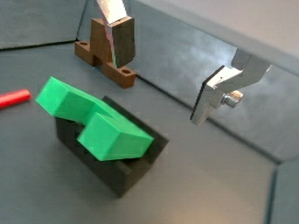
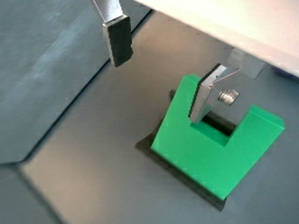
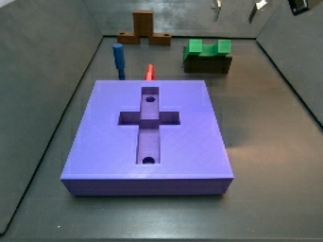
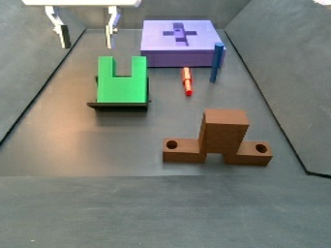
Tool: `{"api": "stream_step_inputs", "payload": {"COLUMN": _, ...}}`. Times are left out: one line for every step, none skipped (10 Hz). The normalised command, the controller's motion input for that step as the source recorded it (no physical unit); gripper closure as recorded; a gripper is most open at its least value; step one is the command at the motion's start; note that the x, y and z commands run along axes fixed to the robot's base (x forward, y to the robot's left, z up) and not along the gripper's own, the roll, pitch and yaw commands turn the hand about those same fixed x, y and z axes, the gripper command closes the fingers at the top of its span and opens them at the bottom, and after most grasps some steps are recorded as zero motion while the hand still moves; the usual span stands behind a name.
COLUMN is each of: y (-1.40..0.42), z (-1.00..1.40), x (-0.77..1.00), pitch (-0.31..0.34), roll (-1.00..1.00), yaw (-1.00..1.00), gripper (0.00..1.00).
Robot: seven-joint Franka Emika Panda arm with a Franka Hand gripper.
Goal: Pick up the green object. Move up. Place the green object on the fixture. Regrasp the green object. Move to above the board. Insert the green object.
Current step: Regrasp the green object.
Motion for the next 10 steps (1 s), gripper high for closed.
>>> {"api": "stream_step_inputs", "payload": {"y": -0.17, "z": 0.00, "x": 0.25, "pitch": -0.346, "roll": 1.00, "yaw": 0.19, "gripper": 0.00}}
{"api": "stream_step_inputs", "payload": {"y": -0.18, "z": 0.00, "x": 0.17, "pitch": -0.451, "roll": 1.00, "yaw": 0.00, "gripper": 0.00}}
{"api": "stream_step_inputs", "payload": {"y": -0.17, "z": 0.00, "x": 0.00, "pitch": -0.574, "roll": 1.00, "yaw": 0.00, "gripper": 0.00}}
{"api": "stream_step_inputs", "payload": {"y": -0.15, "z": -0.08, "x": -0.25, "pitch": -0.471, "roll": 1.00, "yaw": 0.00, "gripper": 0.00}}
{"api": "stream_step_inputs", "payload": {"y": -0.18, "z": -0.01, "x": -0.27, "pitch": -0.069, "roll": 1.00, "yaw": 0.00, "gripper": 0.00}}
{"api": "stream_step_inputs", "payload": {"y": -0.16, "z": -0.10, "x": -0.27, "pitch": 0.000, "roll": 0.71, "yaw": 0.08, "gripper": 0.00}}
{"api": "stream_step_inputs", "payload": {"y": 0.00, "z": -0.52, "x": -0.23, "pitch": -0.103, "roll": 0.07, "yaw": 0.15, "gripper": 0.00}}
{"api": "stream_step_inputs", "payload": {"y": 0.00, "z": -0.40, "x": -0.05, "pitch": 0.000, "roll": 0.02, "yaw": 0.50, "gripper": 0.00}}
{"api": "stream_step_inputs", "payload": {"y": 0.00, "z": -0.31, "x": 0.03, "pitch": 0.117, "roll": 0.09, "yaw": 0.73, "gripper": 0.00}}
{"api": "stream_step_inputs", "payload": {"y": 0.00, "z": -0.17, "x": 0.08, "pitch": 0.203, "roll": 0.11, "yaw": 0.78, "gripper": 0.00}}
